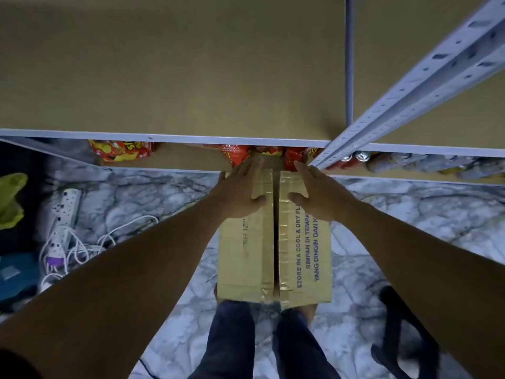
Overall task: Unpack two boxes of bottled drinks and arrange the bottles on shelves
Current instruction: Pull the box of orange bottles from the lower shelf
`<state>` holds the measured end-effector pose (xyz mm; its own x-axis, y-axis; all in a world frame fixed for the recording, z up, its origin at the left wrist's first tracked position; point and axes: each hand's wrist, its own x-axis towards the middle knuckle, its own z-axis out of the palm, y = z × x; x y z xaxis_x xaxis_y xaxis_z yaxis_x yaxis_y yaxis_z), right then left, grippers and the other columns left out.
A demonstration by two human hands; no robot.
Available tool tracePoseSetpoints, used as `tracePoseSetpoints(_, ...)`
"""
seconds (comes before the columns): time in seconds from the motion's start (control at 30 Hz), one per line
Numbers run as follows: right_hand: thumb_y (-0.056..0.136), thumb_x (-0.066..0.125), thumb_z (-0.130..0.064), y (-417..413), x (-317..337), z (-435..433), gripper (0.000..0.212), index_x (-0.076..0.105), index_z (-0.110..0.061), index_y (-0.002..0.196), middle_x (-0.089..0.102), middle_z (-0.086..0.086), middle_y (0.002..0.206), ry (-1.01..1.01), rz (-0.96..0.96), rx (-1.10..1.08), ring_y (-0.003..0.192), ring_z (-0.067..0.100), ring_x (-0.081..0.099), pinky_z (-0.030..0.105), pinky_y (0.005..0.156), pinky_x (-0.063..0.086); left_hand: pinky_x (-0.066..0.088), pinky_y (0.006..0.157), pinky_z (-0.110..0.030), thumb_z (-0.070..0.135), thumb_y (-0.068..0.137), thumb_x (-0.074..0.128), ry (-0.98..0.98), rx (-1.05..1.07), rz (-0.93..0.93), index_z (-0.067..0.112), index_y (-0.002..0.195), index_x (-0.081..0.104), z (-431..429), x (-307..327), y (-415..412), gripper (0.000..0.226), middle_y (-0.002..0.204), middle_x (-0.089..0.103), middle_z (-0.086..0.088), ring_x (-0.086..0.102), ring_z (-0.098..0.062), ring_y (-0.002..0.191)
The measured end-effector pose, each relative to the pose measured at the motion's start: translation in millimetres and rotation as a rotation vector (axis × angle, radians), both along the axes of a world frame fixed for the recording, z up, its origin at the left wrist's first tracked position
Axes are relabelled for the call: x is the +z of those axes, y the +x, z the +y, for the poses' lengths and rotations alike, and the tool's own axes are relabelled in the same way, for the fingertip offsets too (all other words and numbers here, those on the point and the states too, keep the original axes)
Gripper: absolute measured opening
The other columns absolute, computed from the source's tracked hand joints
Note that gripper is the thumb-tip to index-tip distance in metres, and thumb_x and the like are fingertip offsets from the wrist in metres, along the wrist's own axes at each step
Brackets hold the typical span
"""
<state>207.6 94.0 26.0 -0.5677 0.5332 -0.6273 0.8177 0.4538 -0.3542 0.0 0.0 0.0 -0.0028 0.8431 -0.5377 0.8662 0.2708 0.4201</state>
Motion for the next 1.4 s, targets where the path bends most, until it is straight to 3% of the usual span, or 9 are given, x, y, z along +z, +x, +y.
tracePoseSetpoints(0.23,0.096,0.054,-0.061,1.8,-11.2,0.3,0.093,0.002,-0.025,0.164,0.026,0.011,0.166,-0.008,0.099,-0.089,0.151,0.031,0.026,0.046,0.120,0.027,0.021,0.120,-0.064,0.061,0.089,0.061,0.092,0.085,-0.075,0.026,0.164,0.003,-3.8,-5.2,1.1,0.101,0.167,0.022,-0.006,0.026,-0.033,0.152)
tracePoseSetpoints(0.4,0.075,0.072,-0.074,10.9,0.4,-16.9,0.122,-0.005,-0.035,0.161,0.027,0.009,0.160,0.008,0.228,-0.271,0.149,0.032,0.027,0.055,0.117,0.033,0.031,0.116,-0.059,0.071,0.076,0.071,0.178,0.209,-0.123,0.042,0.161,0.003,-23.9,14.3,4.4,0.112,0.159,0.028,-0.005,0.030,-0.032,0.146)
tracePoseSetpoints(0.5,0.074,0.084,-0.049,21.1,1.5,-24.3,0.128,-0.010,-0.038,0.160,0.026,0.009,0.157,0.034,0.253,-0.298,0.145,0.035,0.030,0.057,0.113,0.038,0.027,0.117,-0.064,0.058,0.077,0.078,0.138,0.264,-0.104,0.050,0.159,0.004,-35.5,21.9,6.6,0.112,0.164,0.013,-0.006,0.017,-0.032,0.153)
tracePoseSetpoints(0.63,0.079,0.079,-0.016,30.1,7.3,-33.2,0.128,-0.018,-0.044,0.157,0.002,0.005,0.170,0.021,0.285,-0.323,0.155,0.033,0.014,0.054,0.113,0.039,0.023,0.118,-0.067,0.039,0.081,0.080,0.070,0.314,-0.075,0.046,0.161,0.003,-50.3,23.8,5.9,0.110,0.171,-0.010,-0.003,0.002,-0.027,0.159)
tracePoseSetpoints(0.73,0.087,0.074,-0.013,40.6,5.7,-46.9,0.120,-0.018,-0.032,0.160,-0.011,0.000,0.171,0.019,0.274,-0.304,0.158,0.025,0.003,0.046,0.115,0.037,0.034,0.114,-0.065,0.035,0.081,0.079,0.062,0.323,-0.069,0.047,0.158,-0.012,-62.7,25.0,9.2,0.120,0.171,-0.014,0.003,0.007,-0.028,0.158)
tracePoseSetpoints(0.83,0.093,0.070,-0.020,53.1,0.8,-63.8,0.110,-0.015,-0.025,0.162,-0.015,-0.004,0.170,0.016,0.208,-0.308,0.155,0.029,0.016,0.051,0.108,0.046,0.041,0.110,-0.063,0.031,0.082,0.076,0.066,0.331,-0.057,0.046,0.156,-0.019,-77.9,24.5,17.6,0.122,0.171,-0.013,0.003,0.011,-0.031,0.158)
tracePoseSetpoints(1.0,0.100,0.061,-0.020,62.8,7.0,-92.3,0.101,-0.019,-0.042,0.157,-0.010,-0.007,0.171,0.008,0.235,-0.364,0.151,0.033,0.029,0.047,0.096,0.050,0.048,0.102,-0.063,0.024,0.088,0.071,0.082,0.386,-0.062,0.054,0.149,-0.027,-104.1,27.5,30.5,0.119,0.172,-0.004,0.005,0.022,-0.033,0.155)
tracePoseSetpoints(1.13,0.101,0.059,-0.030,68.6,6.8,-104.1,0.096,-0.017,-0.042,0.159,-0.005,-0.010,0.171,0.029,0.252,-0.400,0.142,0.037,0.043,0.055,0.091,0.055,0.050,0.099,-0.061,0.027,0.087,0.071,0.113,0.448,-0.037,0.056,0.148,-0.028,-117.5,32.1,37.8,0.120,0.171,0.011,0.001,0.030,-0.032,0.151)
tracePoseSetpoints(1.4,0.099,0.061,-0.030,77.6,16.6,-110.0,0.099,-0.018,-0.044,0.157,0.027,0.001,0.164,0.147,0.221,-0.516,0.116,0.042,0.061,0.041,0.077,0.048,0.051,0.073,-0.038,0.029,0.094,0.067,0.152,0.589,0.019,0.046,0.157,-0.019,-129.8,37.9,41.4,0.108,0.142,0.051,-0.013,0.065,-0.036,0.105)
